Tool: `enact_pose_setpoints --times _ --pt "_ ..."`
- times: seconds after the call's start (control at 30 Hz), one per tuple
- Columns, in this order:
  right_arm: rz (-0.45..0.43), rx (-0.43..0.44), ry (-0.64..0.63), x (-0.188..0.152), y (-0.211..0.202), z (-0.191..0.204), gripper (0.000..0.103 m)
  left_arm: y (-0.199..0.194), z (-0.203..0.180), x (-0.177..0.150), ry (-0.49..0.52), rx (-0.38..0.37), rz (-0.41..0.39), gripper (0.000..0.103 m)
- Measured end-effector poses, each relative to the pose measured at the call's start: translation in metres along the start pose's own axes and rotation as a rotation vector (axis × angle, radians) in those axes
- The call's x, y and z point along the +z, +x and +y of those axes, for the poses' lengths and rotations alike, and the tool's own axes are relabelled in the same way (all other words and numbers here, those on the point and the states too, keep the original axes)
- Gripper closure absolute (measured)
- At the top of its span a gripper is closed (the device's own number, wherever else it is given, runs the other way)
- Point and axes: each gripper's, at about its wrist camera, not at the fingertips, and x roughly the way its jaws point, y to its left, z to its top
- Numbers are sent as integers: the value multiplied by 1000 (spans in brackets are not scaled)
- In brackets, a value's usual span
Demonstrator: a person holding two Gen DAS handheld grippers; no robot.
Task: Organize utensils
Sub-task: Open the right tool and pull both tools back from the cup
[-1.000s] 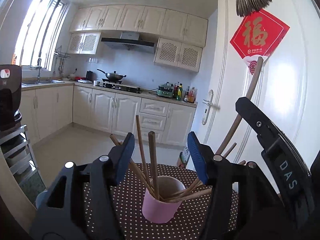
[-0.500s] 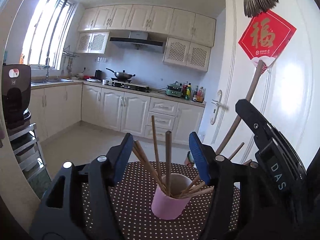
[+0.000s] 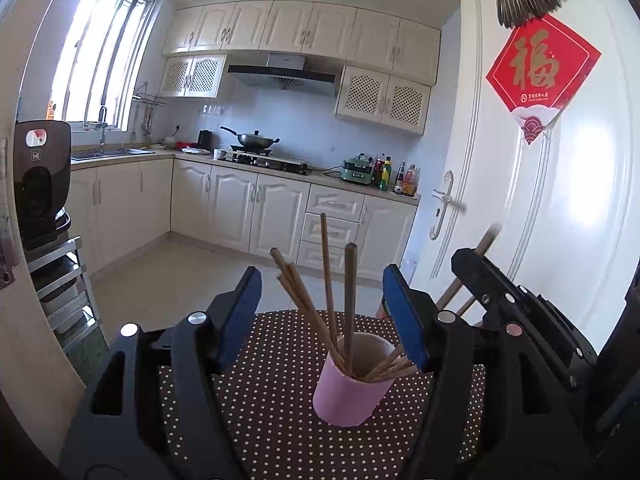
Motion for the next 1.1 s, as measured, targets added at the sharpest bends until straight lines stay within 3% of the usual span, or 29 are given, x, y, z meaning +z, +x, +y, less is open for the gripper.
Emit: enact_pose_setpoints --times 0.07,0.2,0.9,1.1 --pt "6 1 3 1 -4 2 96 -4 0 -1 8 7 0 39" --pt "3 -5 9 7 -17 3 82 -17 4 -1 10 16 4 36" --pt "61 -40 38 9 -119 28 53 -123 -4 -19 105 129 37 21" --pt "82 -47 43 10 -144 37 34 -154 -9 -27 138 161 13 16"
